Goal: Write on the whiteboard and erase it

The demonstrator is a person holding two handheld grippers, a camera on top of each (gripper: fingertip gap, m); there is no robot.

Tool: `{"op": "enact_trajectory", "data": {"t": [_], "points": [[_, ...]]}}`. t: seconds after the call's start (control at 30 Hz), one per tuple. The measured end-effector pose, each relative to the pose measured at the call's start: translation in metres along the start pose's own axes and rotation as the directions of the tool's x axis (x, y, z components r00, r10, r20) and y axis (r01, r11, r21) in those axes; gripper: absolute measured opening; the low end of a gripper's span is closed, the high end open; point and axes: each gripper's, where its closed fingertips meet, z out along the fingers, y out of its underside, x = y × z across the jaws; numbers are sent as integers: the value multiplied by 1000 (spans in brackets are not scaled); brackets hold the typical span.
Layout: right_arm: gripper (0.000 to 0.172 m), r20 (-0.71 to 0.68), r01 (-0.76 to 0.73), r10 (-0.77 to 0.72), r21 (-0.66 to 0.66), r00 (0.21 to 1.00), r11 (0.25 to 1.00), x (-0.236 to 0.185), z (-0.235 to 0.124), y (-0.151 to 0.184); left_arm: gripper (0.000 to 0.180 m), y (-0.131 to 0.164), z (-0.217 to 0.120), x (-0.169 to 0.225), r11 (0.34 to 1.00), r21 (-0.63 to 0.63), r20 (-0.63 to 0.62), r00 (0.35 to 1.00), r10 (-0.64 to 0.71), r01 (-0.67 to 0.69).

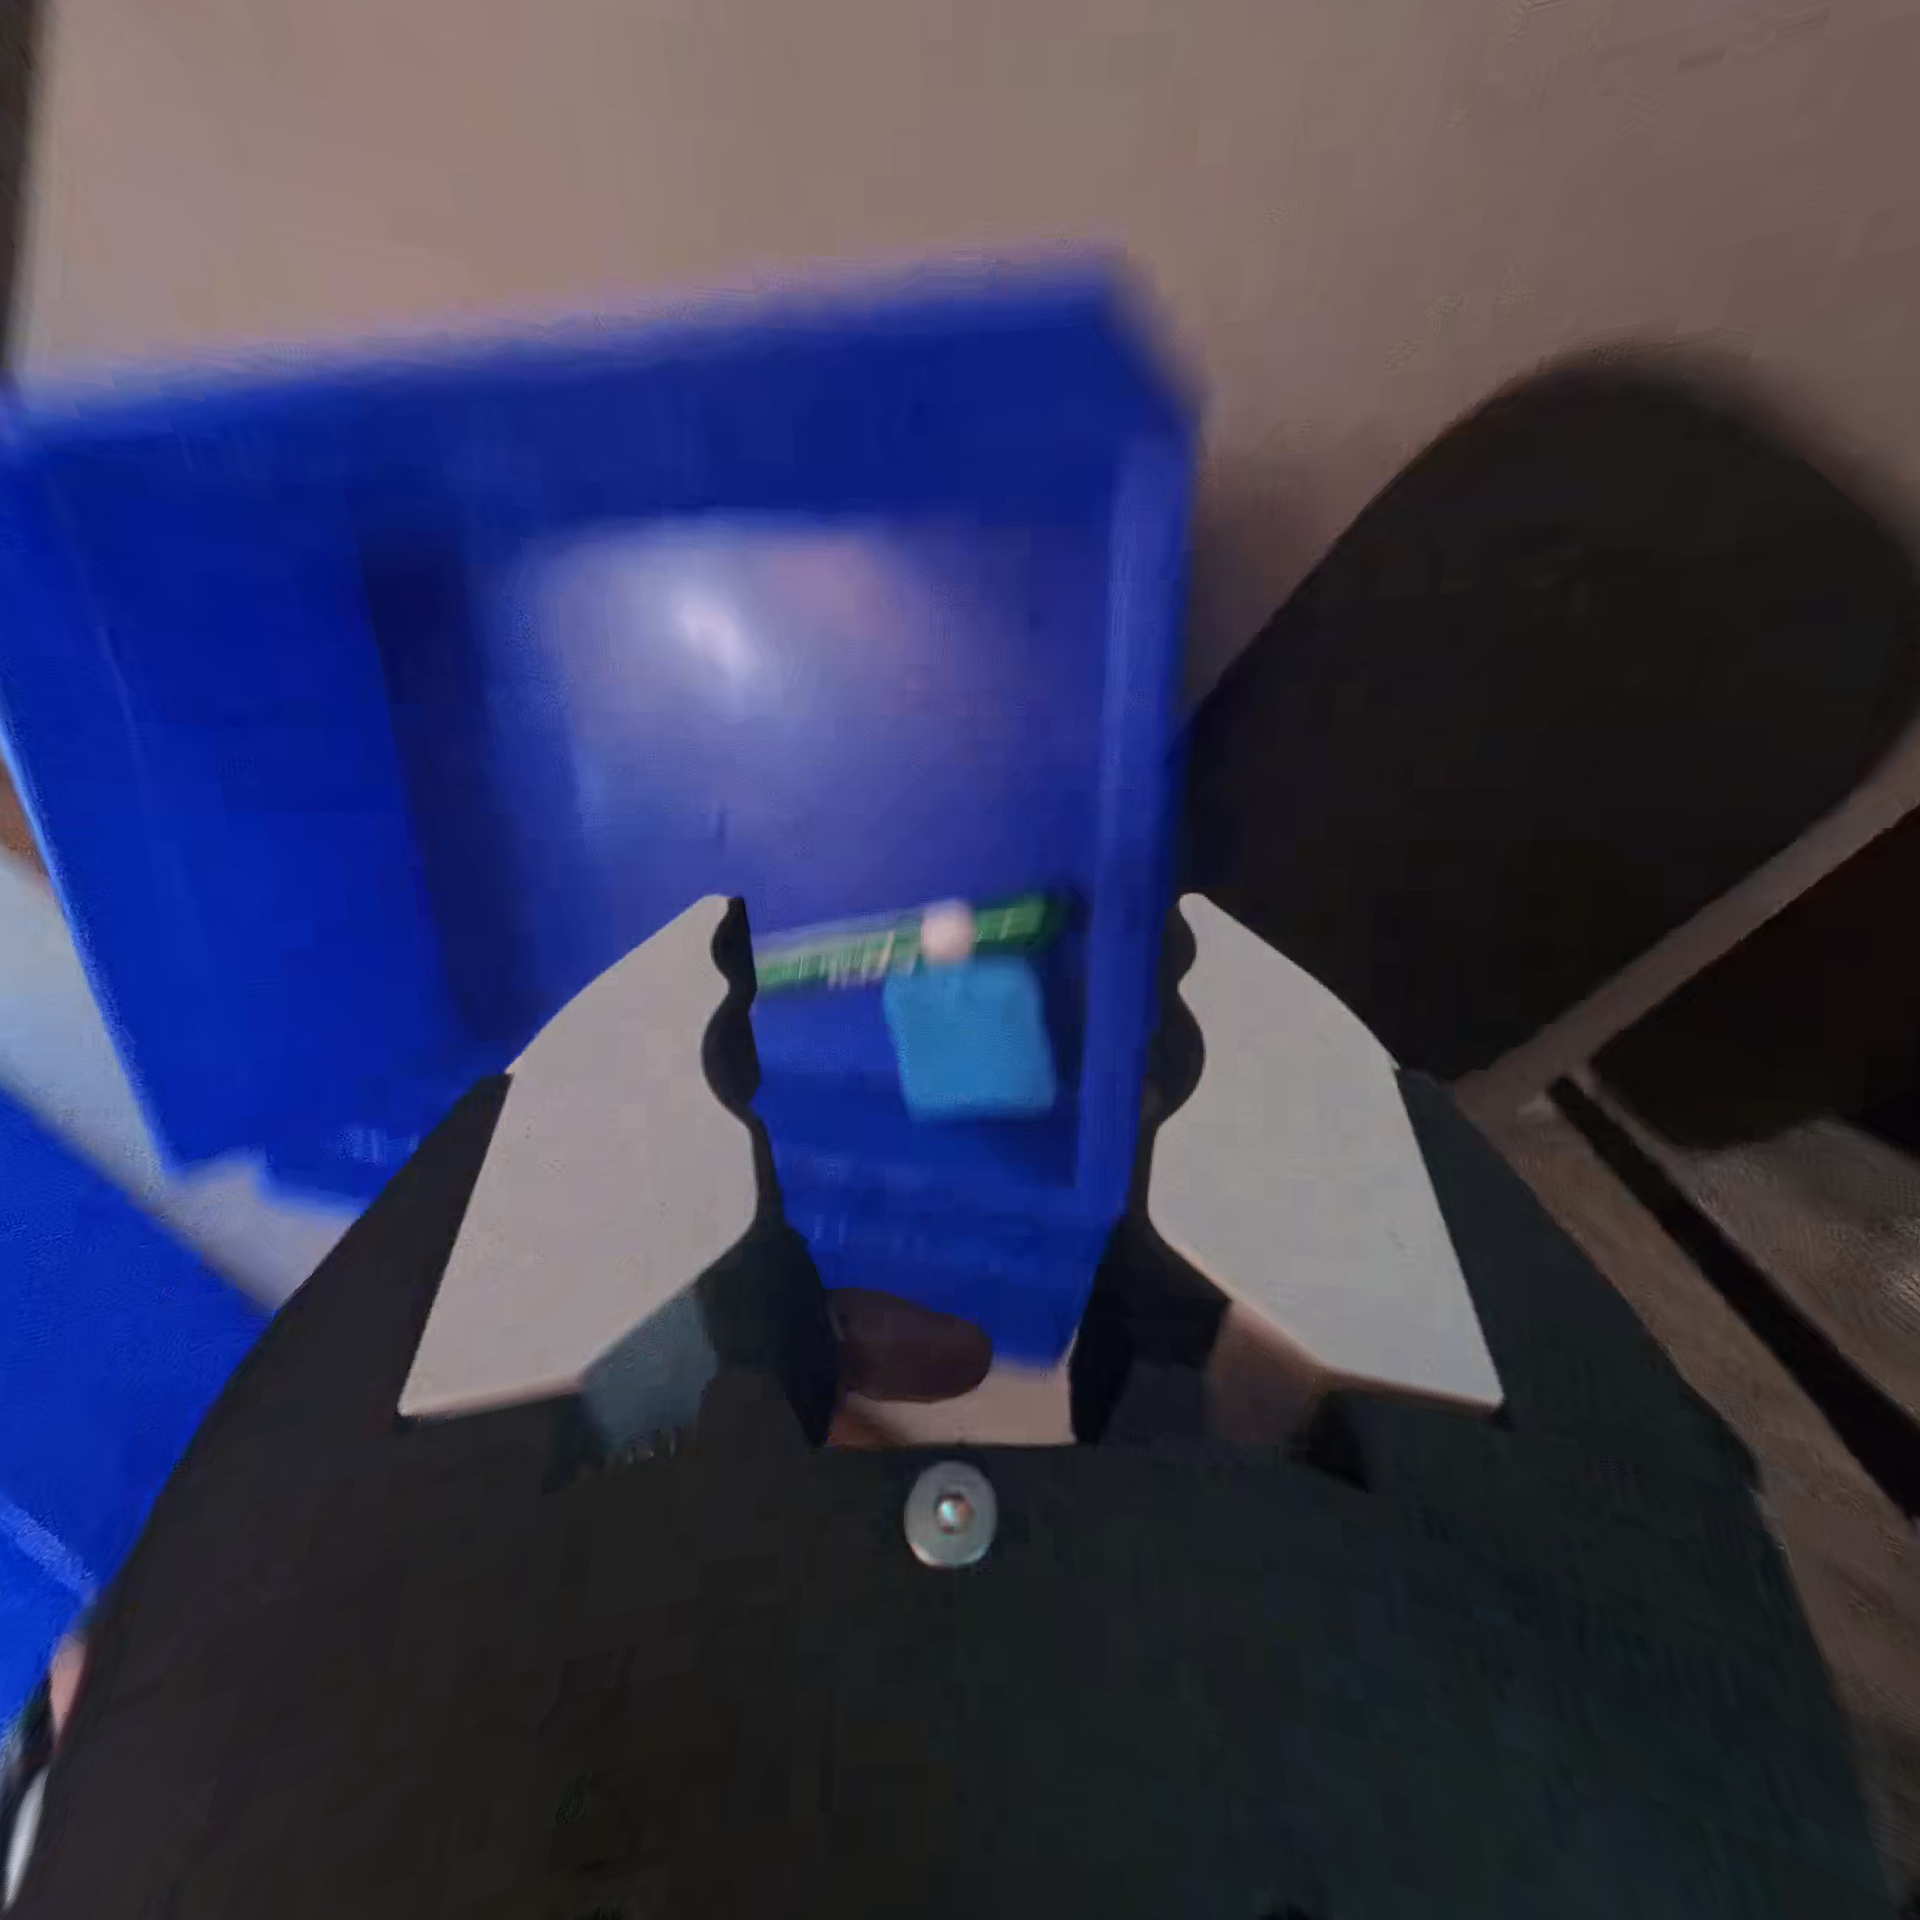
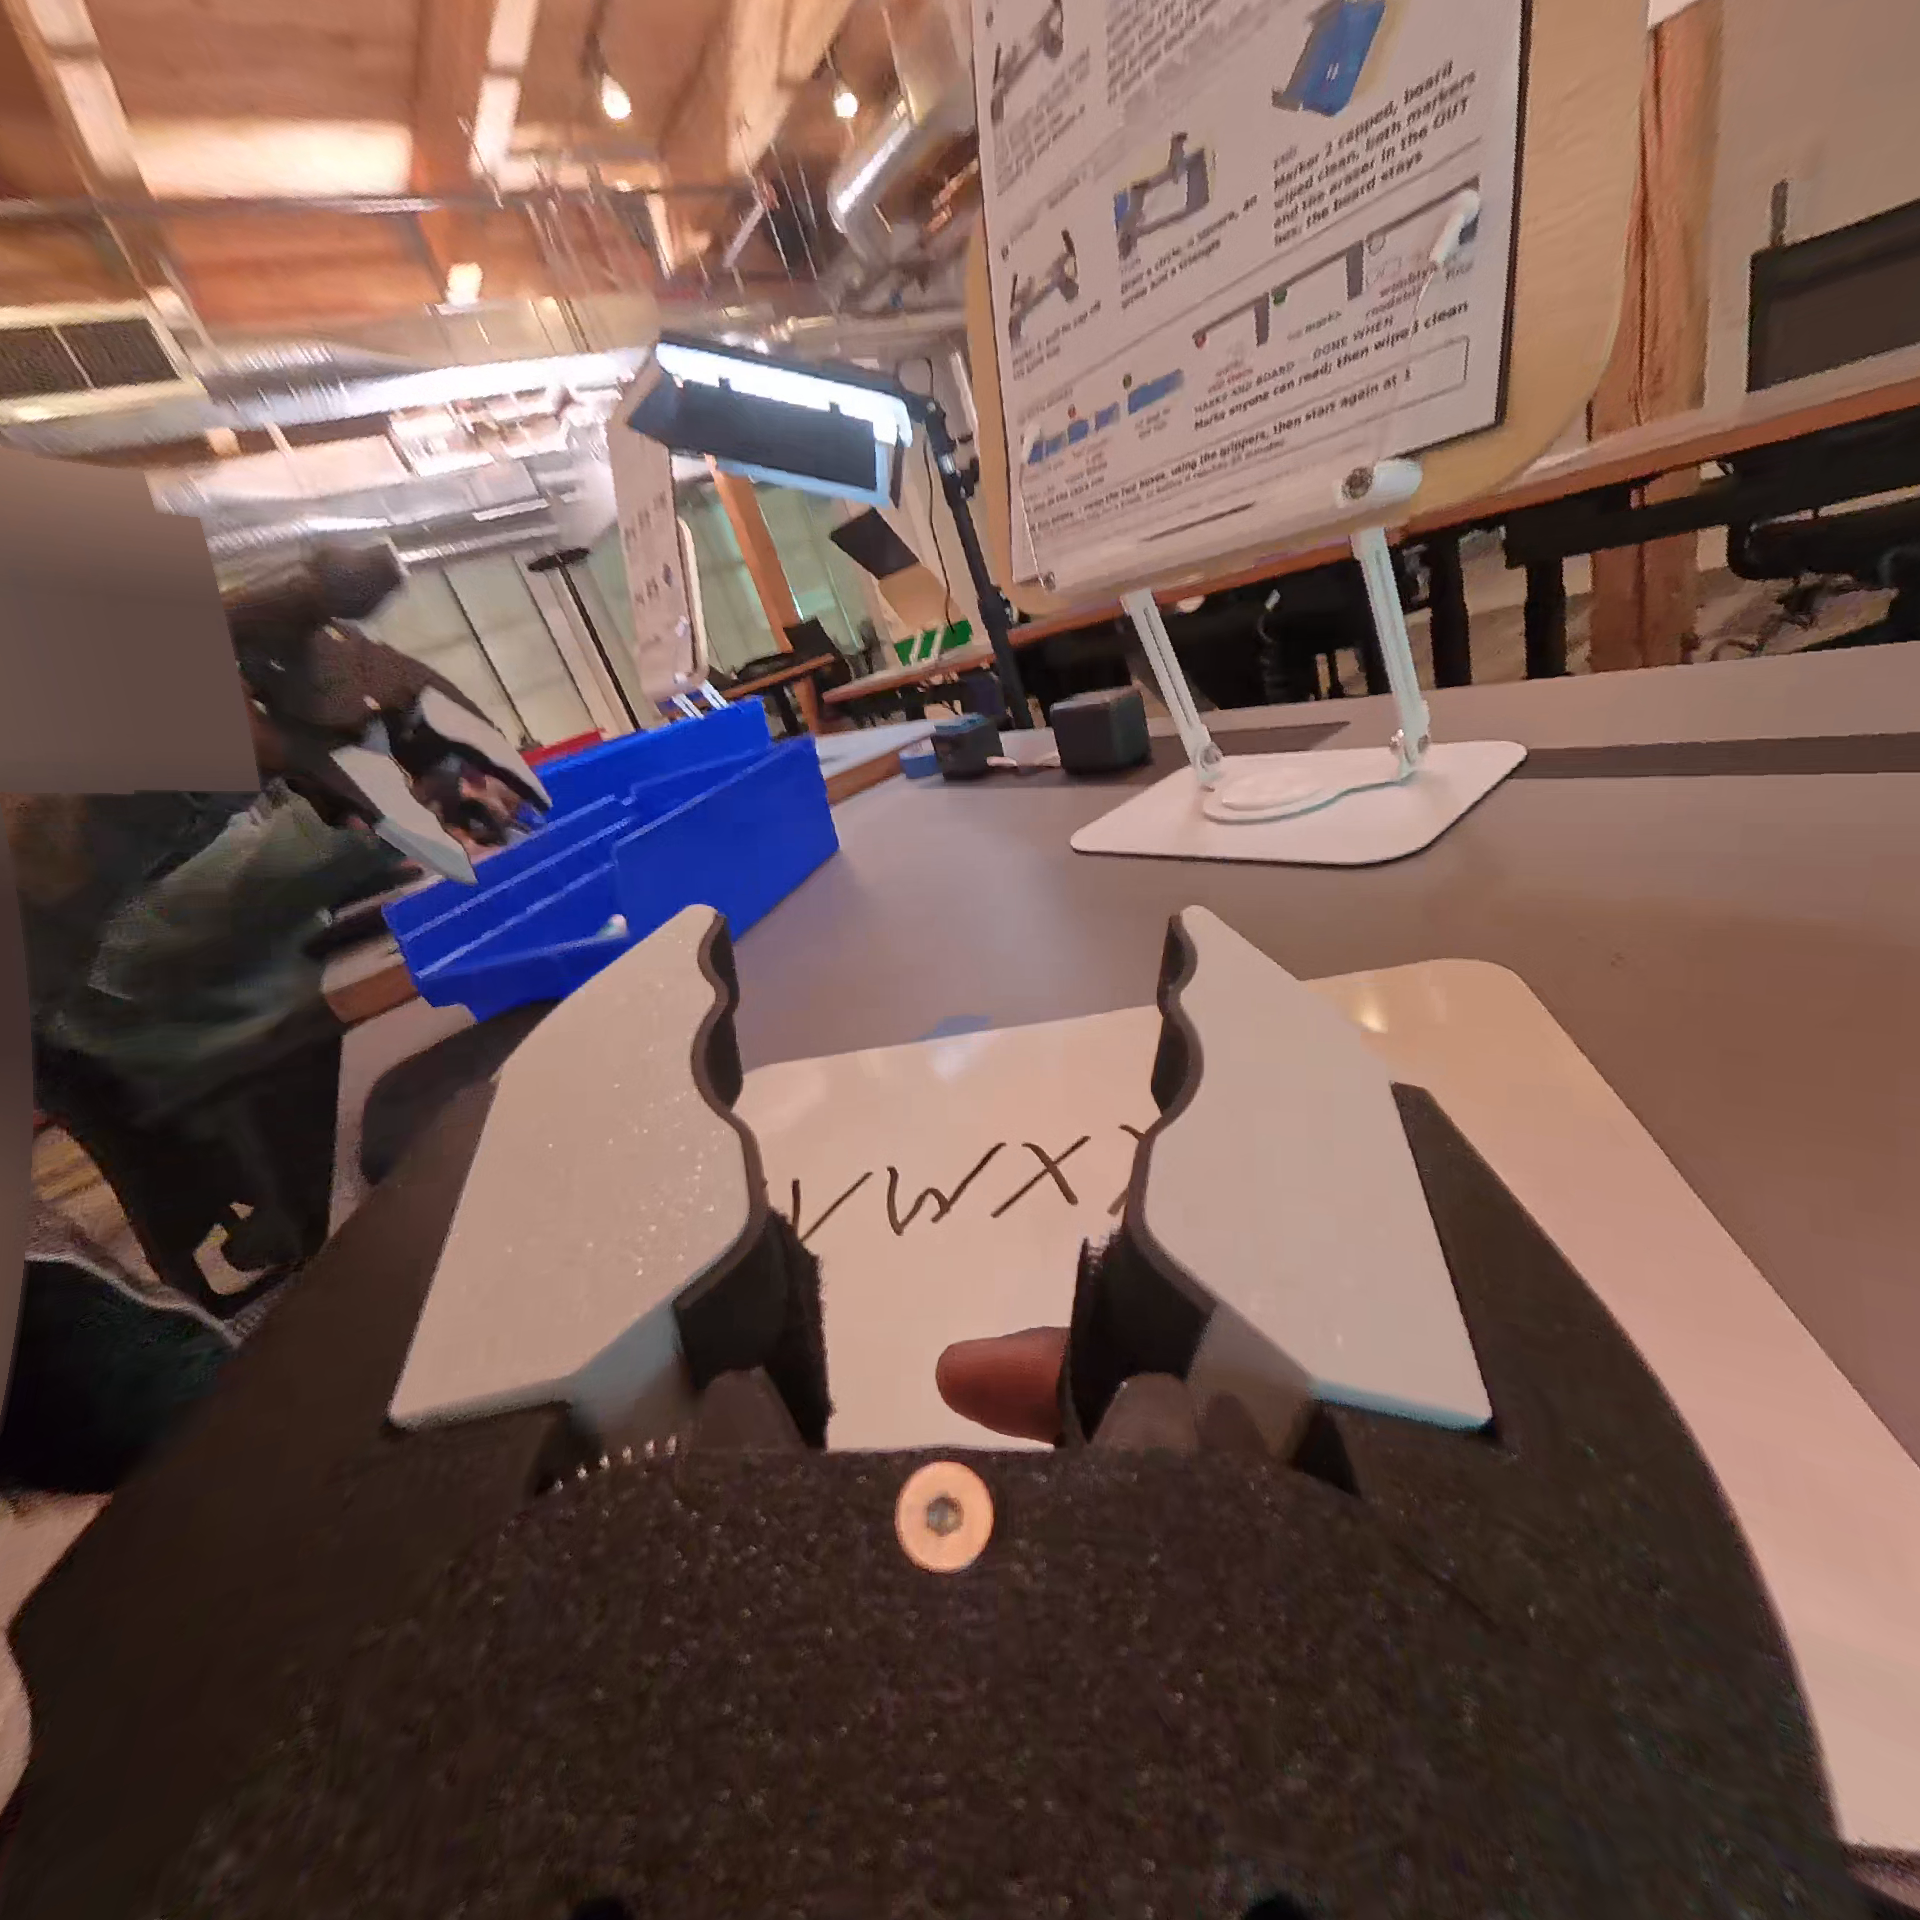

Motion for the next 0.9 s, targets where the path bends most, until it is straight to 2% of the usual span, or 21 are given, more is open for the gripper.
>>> {"op": "enact_trajectory", "data": {"t": [0.07,0.17,0.3,0.47,0.57,0.67,0.73,0.8,0.9], "points": [[77,17,-4,4,22,1000,1000,-1,-1,-4,74,46,10,-13,978,-188,0,996,-93,92],[74,8,-14,14,50,1000,999,2,-2,-7,71,82,29,-15,916,-373,-20,985,-170,151],[71,14,-12,11,46,1000,999,1,-3,-6,72,87,52,-8,869,-478,-101,975,-199,128],[68,1,-19,19,72,1000,997,4,-7,-9,69,95,72,-1,829,-535,-154,946,-284,162],[66,0,-38,38,94,999,995,6,-10,-12,65,97,81,4,820,-540,-185,925,-333,187],[64,0,-56,56,116,998,992,8,-12,-15,53,93,81,8,856,-503,-233,934,-271,123],[63,-2,-60,60,125,998,990,9,-13,-16,53,90,81,2,877,-465,-204,948,-243,124],[63,0,-56,57,126,998,990,8,-13,-16,53,82,75,-8,901,-402,-164,955,-245,162],[64,8,-37,36,104,999,994,6,-11,-12,53,56,52,-29,941,-221,-85,956,-281,257]]}}
